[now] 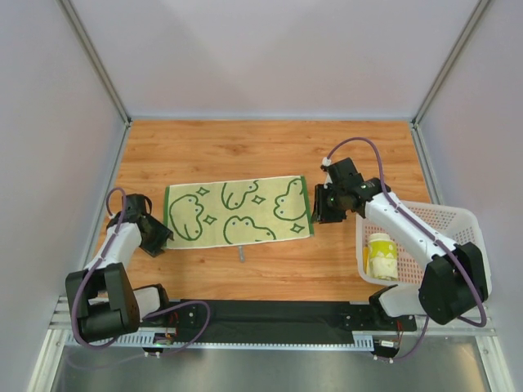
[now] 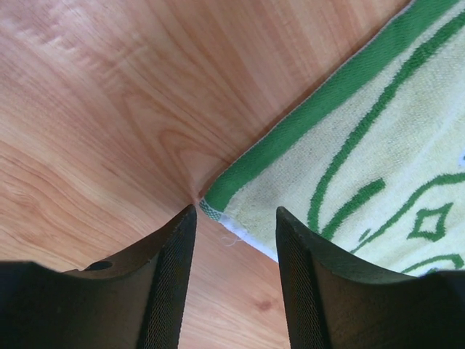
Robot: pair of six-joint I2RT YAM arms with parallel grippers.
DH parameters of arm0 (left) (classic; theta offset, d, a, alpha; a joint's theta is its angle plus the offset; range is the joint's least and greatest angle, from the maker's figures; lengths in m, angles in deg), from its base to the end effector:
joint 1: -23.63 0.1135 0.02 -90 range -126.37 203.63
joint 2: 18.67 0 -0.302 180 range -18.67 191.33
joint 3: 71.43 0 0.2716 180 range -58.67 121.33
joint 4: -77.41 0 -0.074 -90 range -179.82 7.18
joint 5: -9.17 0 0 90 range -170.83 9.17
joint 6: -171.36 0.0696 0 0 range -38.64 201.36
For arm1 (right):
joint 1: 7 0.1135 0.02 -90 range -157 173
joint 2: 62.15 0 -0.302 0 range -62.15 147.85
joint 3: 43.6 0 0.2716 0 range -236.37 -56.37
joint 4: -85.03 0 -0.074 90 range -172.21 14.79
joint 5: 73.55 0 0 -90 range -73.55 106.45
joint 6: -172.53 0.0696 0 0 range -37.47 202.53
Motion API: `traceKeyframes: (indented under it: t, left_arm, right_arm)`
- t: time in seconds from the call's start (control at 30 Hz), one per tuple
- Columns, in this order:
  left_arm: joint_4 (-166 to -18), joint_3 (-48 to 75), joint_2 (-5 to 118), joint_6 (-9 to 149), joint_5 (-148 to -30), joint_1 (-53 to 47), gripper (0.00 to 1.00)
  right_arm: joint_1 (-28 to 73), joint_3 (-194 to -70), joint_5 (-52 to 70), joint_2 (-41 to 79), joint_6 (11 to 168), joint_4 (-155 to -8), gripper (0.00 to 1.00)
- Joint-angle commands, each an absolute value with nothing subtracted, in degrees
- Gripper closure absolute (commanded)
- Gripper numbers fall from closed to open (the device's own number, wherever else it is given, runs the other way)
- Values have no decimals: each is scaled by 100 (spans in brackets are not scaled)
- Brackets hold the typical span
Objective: Roll the towels
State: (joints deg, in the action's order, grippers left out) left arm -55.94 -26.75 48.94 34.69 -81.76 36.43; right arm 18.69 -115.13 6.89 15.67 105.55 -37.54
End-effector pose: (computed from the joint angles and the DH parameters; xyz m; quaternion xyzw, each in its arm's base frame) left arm 0.2004 0.0444 0.1523 -0.4869 0.8553 -0.0593 0.1672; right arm 0.2558 0.1359 0.2511 -0.0415 0.9697 0.1673 0.1729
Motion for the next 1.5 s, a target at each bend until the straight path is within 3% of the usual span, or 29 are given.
traceKeyframes:
  t: [0.0,0.17,0.33,0.5,0.63,0.77,0.97,1.47]
  left_arm:
    - [-5564,-2650,4936,3381,-7953,3664,45]
    - [-5589,-2773,4839,3337,-7961,3655,49]
    - [-5695,-2738,5032,3381,-7943,3655,77]
    - [-5739,-2694,5199,3408,-7925,3664,86]
    - [-5678,-2659,5068,3469,-7925,3655,99]
    - [-5380,-2501,4796,3592,-7908,3655,100]
    - [-5090,-2360,4497,3794,-7811,3655,100]
    - [-5054,-2343,4294,3917,-7916,3664,100]
  right_arm:
    - [1866,-11737,713,1563,10494,-3853,67]
    - [1875,-11666,687,1581,10529,-3862,67]
    - [1866,-11640,643,1598,10547,-3870,68]
    - [1866,-11614,652,1616,10564,-3835,68]
    - [1858,-11482,608,1721,10661,-3958,68]
    - [1840,-11332,459,2273,10836,-4169,67]
    - [1814,-11324,493,2846,11021,-4310,58]
    - [1840,-11561,906,3856,11188,-4512,59]
